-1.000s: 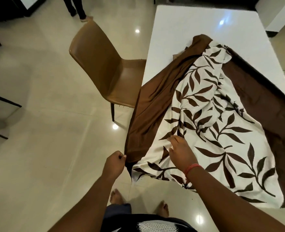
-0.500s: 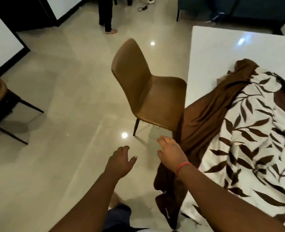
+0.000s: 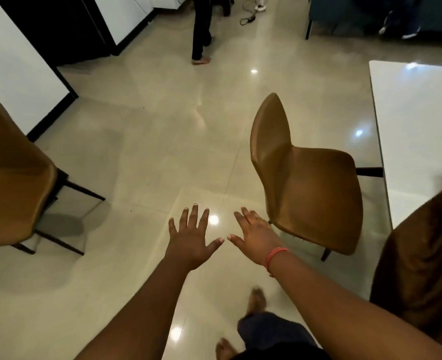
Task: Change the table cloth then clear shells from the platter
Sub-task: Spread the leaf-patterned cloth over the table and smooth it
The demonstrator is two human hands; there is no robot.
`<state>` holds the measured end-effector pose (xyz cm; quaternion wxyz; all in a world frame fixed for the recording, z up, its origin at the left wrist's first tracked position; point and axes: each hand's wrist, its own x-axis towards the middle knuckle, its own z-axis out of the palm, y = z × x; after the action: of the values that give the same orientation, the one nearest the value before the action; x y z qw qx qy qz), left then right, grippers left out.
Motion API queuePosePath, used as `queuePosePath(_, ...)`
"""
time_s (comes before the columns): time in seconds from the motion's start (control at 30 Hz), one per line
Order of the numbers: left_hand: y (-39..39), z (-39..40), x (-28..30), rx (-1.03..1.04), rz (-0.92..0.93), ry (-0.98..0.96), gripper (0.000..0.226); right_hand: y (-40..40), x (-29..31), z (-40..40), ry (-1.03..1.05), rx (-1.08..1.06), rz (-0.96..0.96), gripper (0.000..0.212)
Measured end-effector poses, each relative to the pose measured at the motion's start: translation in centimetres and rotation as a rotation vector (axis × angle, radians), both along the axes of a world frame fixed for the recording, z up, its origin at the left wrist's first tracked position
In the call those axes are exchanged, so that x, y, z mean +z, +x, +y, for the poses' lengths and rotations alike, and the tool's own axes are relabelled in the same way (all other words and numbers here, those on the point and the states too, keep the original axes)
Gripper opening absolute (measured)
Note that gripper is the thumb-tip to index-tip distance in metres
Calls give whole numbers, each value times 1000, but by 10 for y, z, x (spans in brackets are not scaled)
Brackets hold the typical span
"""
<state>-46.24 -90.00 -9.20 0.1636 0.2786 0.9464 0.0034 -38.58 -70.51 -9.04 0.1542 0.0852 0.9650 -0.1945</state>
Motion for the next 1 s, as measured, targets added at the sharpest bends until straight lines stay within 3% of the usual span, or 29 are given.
queuePosePath(0.33, -212, 12, 31, 208, 73, -49, 93, -233, 14, 26, -8, 72, 56, 98)
queuePosePath(0.5, -322, 23, 44, 245, 113, -51, 93, -355, 26, 42, 23, 103, 126, 92)
queuePosePath(0.7, -477, 55, 36, 149, 144, -47, 92, -495, 14, 74, 122, 22, 121, 90)
queuePosePath(1.0, -694, 151, 52, -162, 126, -42, 91, -648, 32, 140, 112, -311, 93, 93)
